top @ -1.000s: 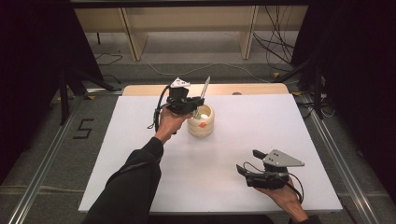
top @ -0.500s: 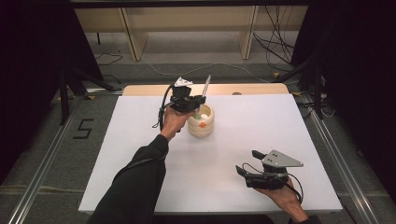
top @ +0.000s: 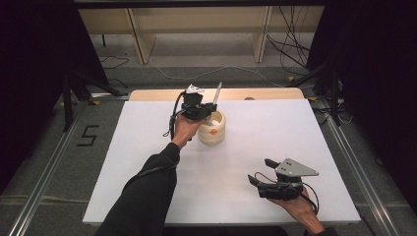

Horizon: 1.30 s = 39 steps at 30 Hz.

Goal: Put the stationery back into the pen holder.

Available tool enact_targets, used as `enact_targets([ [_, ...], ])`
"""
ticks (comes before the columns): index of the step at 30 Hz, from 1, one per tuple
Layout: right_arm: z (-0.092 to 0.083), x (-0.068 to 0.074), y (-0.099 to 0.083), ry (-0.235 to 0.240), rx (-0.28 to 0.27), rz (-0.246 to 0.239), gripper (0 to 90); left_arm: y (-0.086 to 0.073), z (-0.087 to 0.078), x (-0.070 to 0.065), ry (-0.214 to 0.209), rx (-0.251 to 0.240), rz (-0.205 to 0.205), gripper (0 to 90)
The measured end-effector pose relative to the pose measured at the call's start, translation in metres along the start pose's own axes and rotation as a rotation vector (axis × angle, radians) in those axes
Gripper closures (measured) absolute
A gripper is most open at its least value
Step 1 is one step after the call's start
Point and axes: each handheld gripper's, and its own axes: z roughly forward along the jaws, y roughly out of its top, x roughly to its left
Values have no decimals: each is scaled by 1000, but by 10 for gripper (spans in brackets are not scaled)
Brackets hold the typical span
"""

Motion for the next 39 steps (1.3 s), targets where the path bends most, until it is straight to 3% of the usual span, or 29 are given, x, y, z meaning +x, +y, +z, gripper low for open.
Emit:
enact_targets([
  [15,-1,0,0,3,3,5,214,-8,8,4,26,15,-32,774],
  [20,-1,0,0,2,1,5,214,-4,1,2,32,32,-49,459],
  [23,-1,-1,0,2,-1,4,214,-1,-6,1,29,43,-44,372],
  [32,0,0,1,1,-1,3,215,-2,-26,-4,-5,59,-22,292],
  [37,-1,0,1,1,0,9,214,-9,-39,-10,-20,66,23,268],
  [39,-1,-1,1,0,0,7,215,-13,-49,-12,-47,60,18,265],
])
